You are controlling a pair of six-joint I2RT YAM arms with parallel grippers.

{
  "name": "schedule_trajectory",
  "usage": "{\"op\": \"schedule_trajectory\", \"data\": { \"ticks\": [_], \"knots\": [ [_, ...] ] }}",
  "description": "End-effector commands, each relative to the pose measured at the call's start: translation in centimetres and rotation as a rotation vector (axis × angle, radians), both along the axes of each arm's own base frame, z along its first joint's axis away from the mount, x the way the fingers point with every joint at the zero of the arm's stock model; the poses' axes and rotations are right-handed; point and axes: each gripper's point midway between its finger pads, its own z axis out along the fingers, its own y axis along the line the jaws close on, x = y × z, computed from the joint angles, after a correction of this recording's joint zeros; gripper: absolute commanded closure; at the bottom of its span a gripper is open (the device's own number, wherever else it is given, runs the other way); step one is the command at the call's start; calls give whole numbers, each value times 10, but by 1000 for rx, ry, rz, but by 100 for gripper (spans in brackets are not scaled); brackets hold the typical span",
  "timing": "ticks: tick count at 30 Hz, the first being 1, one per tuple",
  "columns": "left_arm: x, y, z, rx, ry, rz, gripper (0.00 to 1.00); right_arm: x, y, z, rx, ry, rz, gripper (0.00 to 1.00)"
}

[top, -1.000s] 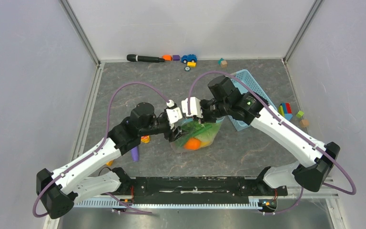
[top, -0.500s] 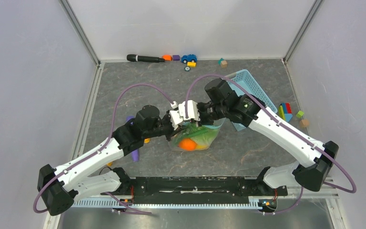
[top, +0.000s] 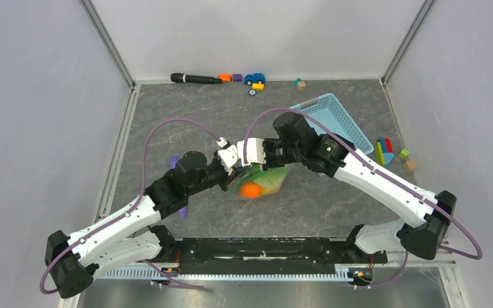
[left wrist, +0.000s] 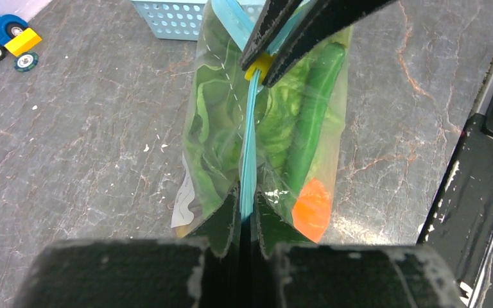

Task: Place the food in the zip-top bag and seal the zipper
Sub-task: Zip the zipper food storage bag at the center of the board.

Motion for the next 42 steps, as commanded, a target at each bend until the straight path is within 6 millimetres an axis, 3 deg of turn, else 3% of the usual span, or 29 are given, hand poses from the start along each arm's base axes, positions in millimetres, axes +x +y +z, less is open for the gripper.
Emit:
{"op": "schedule_trajectory", "data": {
  "ticks": [1,7,12,16,21,26,34,42],
  "knots": [
    [2,14,-6,-2,44,91,98,67,-92,13,-158,-177,-383,100],
    [9,18,-12,22,58,136,98,87,-127,3,-224,-177,-458,100],
    [9,18,-13,24,58,137,98,90,-150,-9,-317,-165,-456,100],
    [8,19,-12,22,56,137,98,103,-179,-7,-382,-201,-513,100],
    [8,19,-13,26,58,137,98,111,-200,-10,-442,-187,-524,100],
    [8,20,-12,26,51,135,98,115,-206,-22,-466,-158,-532,100],
    [10,23,-9,21,33,151,98,122,-209,-21,-451,-163,-553,100],
    [6,19,-2,-16,21,121,98,113,-185,6,-261,-232,-482,100]
  ]
}}
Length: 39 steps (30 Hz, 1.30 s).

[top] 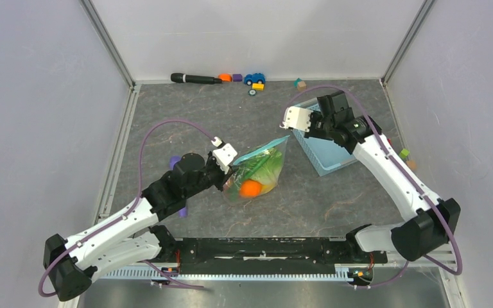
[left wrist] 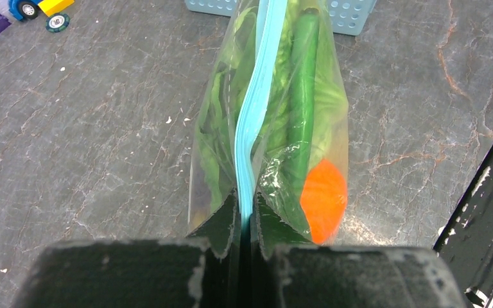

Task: Place the food in the zip-top bag and seal the zipper
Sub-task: Zip the zipper food storage bag at the center of the board, then place the zipper food storage bag at the center of the board.

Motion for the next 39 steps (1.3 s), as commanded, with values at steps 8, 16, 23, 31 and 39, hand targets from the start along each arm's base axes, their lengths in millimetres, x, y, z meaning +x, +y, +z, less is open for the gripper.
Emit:
{"op": "schedule_trajectory", "data": {
  "ticks": [8,16,23,31,39],
  "knots": [
    [-2,-4,11,-68,0,-3,98,-41,50,60,276,-200,333,92],
    [1,-8,17,-112,3,12,98,-64,77,64,441,-154,433,91],
    [47,12,37,-161,-40,313,66,-48,94,29,700,0,194,96],
    [102,30,6,-68,56,535,44,-52,108,-64,857,322,-129,93],
    [122,32,-22,-79,135,572,0,-47,120,-141,820,405,-341,89]
  ]
}}
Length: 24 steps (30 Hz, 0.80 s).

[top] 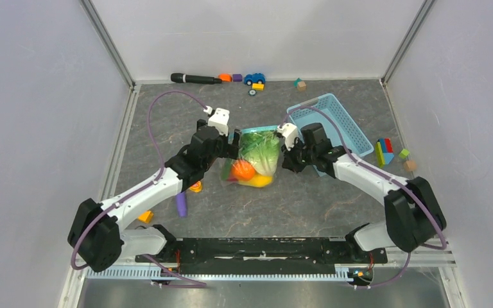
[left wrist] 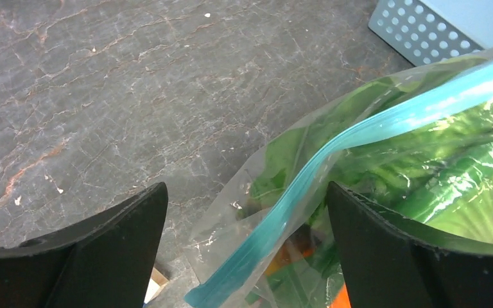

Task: Place the food in the zip-top bag and seal the zipper
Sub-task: Place the zipper food storage bag at the center of the board, then reset both arms

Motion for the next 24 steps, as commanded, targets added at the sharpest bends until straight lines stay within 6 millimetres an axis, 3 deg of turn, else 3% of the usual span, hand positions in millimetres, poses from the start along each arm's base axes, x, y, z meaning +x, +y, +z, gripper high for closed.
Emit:
{"op": "schedule_trajectory", "data": {
  "ticks": [1,5,9,14,19,24],
  "knots": [
    [13,-4,0,-57,23,38,0,20,13,-13,43,7,-143,87],
    [38,6,-1,-79,66,125,0,30,11,-31,56,5,-235,75],
    [66,9,-19,-39,170,189,0,34,10,-45,61,27,-280,55],
    [67,-6,-27,-41,201,116,0,34,19,-50,108,54,-280,39],
    [48,0,3,-115,146,103,0,50,9,-17,134,-66,-358,30],
    [12,22,56,-243,56,138,0,55,-7,35,229,-225,-453,22]
  ]
}}
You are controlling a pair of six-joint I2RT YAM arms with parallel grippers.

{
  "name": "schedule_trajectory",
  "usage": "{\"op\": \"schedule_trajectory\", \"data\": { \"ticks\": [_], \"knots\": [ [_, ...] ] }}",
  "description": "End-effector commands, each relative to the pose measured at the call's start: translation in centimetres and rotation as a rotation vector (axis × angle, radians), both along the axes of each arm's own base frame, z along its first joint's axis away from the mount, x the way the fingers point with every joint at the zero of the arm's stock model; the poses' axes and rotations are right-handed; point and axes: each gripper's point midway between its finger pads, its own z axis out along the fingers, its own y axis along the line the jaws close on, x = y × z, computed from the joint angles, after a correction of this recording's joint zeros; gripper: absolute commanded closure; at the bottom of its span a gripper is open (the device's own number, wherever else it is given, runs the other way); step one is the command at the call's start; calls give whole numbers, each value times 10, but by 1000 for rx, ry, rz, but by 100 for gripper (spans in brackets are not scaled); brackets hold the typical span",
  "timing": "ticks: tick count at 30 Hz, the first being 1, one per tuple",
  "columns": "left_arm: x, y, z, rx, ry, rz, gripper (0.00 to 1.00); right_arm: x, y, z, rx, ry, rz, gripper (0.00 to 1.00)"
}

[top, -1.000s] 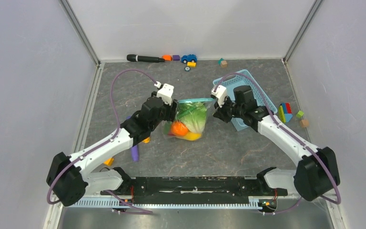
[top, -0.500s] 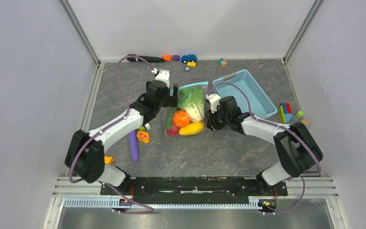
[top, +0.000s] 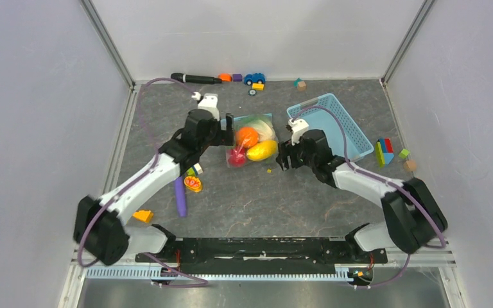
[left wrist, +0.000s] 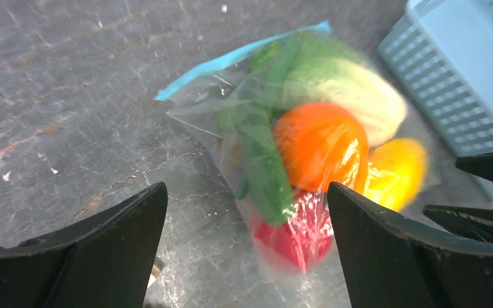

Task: Place the food in the zip-top bag and seal the zipper
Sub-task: Reset both arms

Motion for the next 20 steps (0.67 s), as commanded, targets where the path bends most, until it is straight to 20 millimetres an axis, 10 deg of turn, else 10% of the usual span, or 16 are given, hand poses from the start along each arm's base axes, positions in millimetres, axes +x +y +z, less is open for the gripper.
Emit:
{"op": "schedule_trajectory", "data": {
  "ticks": [1,7,20],
  "knots": [
    [-30,16,64,-170,-115,64,0,15,-9,71,122,-231,-110,22],
    [-68,53,95,-271,-177,181,0,8,-49,113,187,-405,-297,18],
    [-96,79,87,-285,-178,243,0,-28,-102,147,350,-605,-490,2]
  ]
}}
